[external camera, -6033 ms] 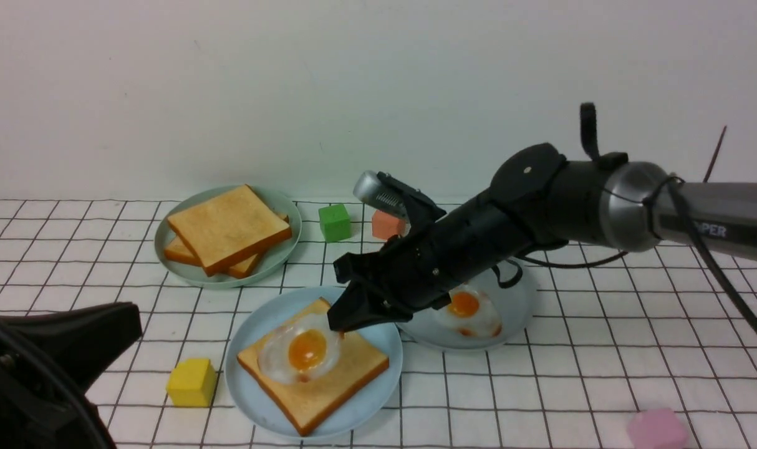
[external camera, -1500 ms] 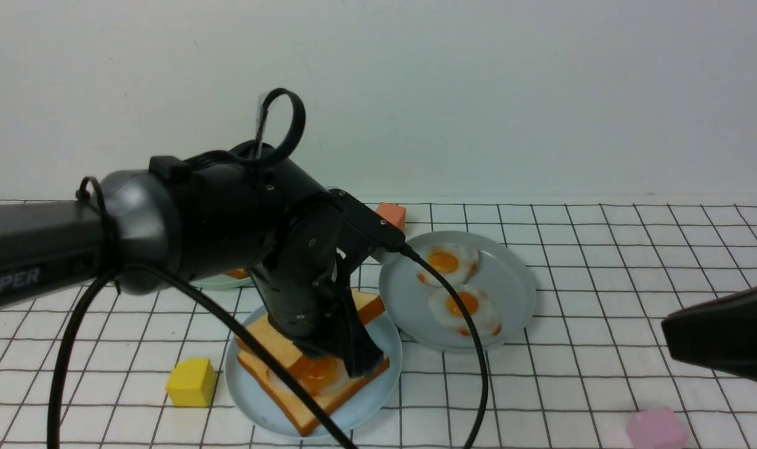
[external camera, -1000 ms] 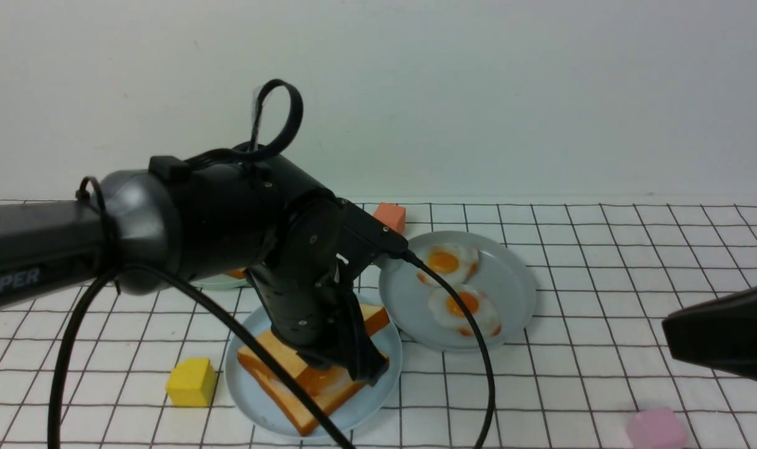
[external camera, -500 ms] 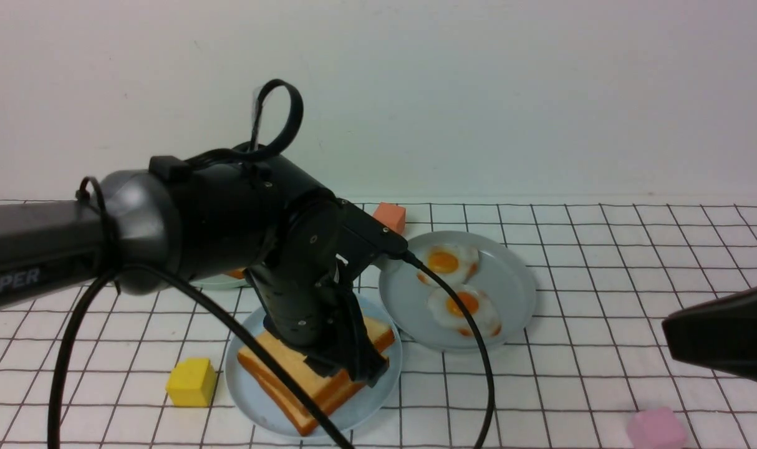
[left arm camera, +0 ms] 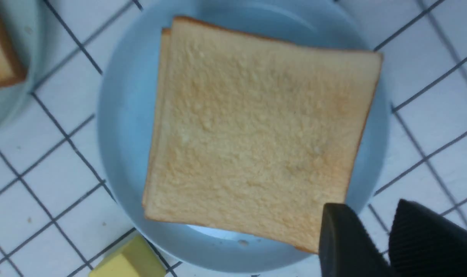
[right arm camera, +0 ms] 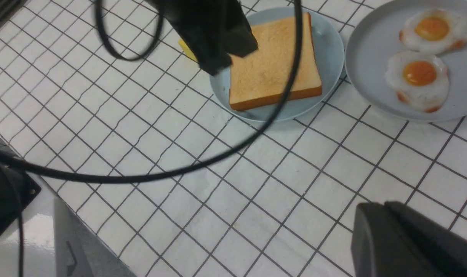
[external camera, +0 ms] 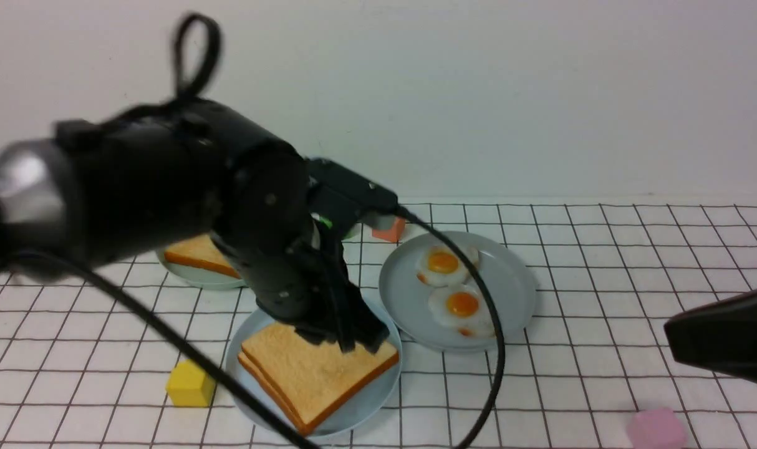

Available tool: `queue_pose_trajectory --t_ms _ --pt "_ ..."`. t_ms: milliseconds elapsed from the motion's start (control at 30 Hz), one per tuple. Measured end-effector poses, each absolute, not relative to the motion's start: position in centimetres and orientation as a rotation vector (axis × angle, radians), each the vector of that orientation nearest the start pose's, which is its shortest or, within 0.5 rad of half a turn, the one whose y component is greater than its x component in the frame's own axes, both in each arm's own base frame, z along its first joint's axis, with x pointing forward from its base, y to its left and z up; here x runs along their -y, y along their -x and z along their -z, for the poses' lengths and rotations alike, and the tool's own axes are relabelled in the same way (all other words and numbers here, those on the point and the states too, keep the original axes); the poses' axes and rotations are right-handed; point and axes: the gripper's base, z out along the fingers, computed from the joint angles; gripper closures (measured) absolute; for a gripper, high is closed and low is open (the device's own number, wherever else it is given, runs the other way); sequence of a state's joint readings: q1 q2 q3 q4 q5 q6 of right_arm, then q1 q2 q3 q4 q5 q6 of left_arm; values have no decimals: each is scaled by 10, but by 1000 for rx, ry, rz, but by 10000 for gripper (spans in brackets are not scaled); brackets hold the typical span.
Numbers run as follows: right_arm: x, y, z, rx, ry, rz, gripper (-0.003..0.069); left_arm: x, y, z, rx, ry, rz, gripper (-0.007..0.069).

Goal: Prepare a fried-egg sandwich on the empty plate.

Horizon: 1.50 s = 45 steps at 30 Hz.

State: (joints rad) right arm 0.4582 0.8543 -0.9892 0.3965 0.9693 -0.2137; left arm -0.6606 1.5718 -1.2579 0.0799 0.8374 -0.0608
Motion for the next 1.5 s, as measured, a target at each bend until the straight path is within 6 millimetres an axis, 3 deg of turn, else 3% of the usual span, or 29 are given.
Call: queue_pose_trajectory --t_ms 67,133,200,267,300,433,467,633,733,867,1033,1267,1500 --pt "-89 -122 -381 -2216 678 -563 613 187 -249 -328 -2394 -773 209 603" --pt "-84 -122 -380 -2225 661 -497 613 170 -226 -357 -2265 -707 279 638" --pt "-81 -121 -380 -2229 642 -474 613 162 -215 -365 -2214 -677 313 638" --pt "-73 -115 -383 -2239 582 -427 612 140 -184 -368 -2116 -626 382 638" --pt "-71 -114 -383 -2242 572 -420 612 137 -180 -370 -2091 -617 395 638" --pt "-52 -93 -389 -2242 445 -353 612 108 -139 -339 -1988 -560 482 638" --pt "-44 -84 -390 -2242 398 -337 612 100 -129 -320 -1976 -546 501 638" --pt "-19 -53 -387 -2259 234 -283 610 79 -101 -280 -1845 -486 562 638" --pt "-2 -27 -378 -2218 105 -299 610 65 -84 -261 -1678 -431 608 638" --pt "9 -8 -361 -2179 29 -336 610 60 -78 -251 -1578 -398 632 638" --pt "13 -6 -346 -2112 -17 -350 609 59 -77 -247 -1573 -394 634 638" --pt "-4 -40 -322 -1899 41 -378 597 59 -77 -244 -1609 -402 628 638" --pt "-14 -55 -278 -1938 84 -368 585 59 -76 -243 -1616 -402 628 638"
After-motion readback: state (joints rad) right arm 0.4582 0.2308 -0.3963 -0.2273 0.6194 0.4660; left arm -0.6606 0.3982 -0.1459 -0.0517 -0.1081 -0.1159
